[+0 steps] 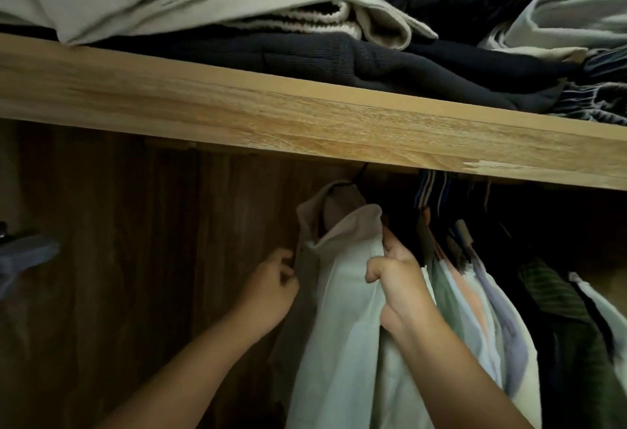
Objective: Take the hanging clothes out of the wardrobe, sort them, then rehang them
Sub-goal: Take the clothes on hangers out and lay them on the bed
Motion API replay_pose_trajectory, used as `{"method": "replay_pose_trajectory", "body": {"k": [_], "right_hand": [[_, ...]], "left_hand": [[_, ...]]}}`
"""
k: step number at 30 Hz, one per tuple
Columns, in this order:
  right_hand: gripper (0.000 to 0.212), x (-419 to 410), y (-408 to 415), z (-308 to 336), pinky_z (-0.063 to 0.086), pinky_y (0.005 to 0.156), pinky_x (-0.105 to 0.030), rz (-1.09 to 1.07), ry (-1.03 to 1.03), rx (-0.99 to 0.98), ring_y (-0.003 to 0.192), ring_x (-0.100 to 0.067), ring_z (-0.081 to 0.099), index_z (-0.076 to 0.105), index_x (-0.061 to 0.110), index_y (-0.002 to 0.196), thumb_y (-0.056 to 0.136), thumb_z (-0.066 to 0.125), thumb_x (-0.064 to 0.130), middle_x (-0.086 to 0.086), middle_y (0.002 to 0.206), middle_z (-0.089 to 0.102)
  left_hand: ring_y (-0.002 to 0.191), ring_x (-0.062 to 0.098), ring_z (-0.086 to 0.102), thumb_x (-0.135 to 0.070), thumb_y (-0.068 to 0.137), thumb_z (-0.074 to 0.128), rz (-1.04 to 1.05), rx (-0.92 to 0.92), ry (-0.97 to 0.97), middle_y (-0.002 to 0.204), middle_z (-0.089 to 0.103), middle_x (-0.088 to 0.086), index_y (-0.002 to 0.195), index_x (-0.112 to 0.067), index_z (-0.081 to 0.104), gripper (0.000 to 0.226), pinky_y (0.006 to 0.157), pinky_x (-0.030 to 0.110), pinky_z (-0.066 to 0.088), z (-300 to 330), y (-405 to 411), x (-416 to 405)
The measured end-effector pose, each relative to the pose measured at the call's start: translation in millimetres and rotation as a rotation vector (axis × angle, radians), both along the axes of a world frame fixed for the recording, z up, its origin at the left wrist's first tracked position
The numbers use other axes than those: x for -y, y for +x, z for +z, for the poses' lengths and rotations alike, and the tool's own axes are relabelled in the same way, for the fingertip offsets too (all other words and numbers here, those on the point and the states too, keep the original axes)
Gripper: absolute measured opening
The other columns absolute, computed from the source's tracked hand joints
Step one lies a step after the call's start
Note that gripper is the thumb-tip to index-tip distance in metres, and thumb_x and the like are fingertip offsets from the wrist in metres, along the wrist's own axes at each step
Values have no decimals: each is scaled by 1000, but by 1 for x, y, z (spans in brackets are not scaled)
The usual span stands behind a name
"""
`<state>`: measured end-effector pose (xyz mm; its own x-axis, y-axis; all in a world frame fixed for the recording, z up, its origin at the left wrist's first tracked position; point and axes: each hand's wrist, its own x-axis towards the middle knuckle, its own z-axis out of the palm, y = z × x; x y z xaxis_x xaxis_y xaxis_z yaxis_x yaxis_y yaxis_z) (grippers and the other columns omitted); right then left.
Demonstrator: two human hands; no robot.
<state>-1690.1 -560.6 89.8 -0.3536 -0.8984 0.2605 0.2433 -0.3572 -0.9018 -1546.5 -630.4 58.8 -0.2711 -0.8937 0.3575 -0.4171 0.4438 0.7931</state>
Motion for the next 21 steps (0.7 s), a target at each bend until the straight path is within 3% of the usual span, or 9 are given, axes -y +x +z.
{"method": "replay_pose_trajectory", "body": {"k": [3, 7, 11, 16, 21], "right_hand": [[78, -9, -4, -6, 57, 67, -36, -11, -3, -9, 86, -32, 68, 60, 18, 120, 66, 24, -26, -14, 98, 71], [82, -5, -3, 4, 53, 84, -45, -25, -23, 90, 104, -37, 62, 51, 13, 132, 66, 22, -26, -18, 118, 63], [81, -2, 8, -1, 52, 85, -44, -34, -37, 162, 103, -35, 63, 53, 15, 130, 67, 22, -26, -16, 116, 64], [80, -3, 7, -5, 58, 69, -34, -8, -53, 197, 92, -28, 66, 53, 17, 130, 69, 21, -25, -11, 106, 67], [78, -7, 5, -3, 55, 74, -35, 12, -105, 241, 91, -27, 64, 49, 16, 134, 71, 21, -22, -9, 104, 64]], "left_hand": [[93, 12, 54, -12, 93, 50, -27, 5, 13, 105, 52, -5, 134, -19, 42, 42, 78, 22, 43, -4, 1, 4], [97, 14, 54, -12, 93, 49, -59, 19, 22, 106, 52, -4, 135, -19, 41, 43, 83, 24, 45, -7, 1, 2], [99, 14, 54, -12, 93, 50, -54, 4, 21, 106, 52, -5, 132, -20, 43, 41, 88, 28, 46, -4, 3, -3], [95, 13, 54, -9, 93, 50, -26, -6, -8, 106, 53, -4, 131, -18, 45, 40, 81, 24, 43, 1, 18, -10], [87, 9, 52, -10, 93, 50, 22, -20, -31, 105, 52, -6, 131, -18, 45, 39, 69, 19, 41, 4, 32, -17]]}}
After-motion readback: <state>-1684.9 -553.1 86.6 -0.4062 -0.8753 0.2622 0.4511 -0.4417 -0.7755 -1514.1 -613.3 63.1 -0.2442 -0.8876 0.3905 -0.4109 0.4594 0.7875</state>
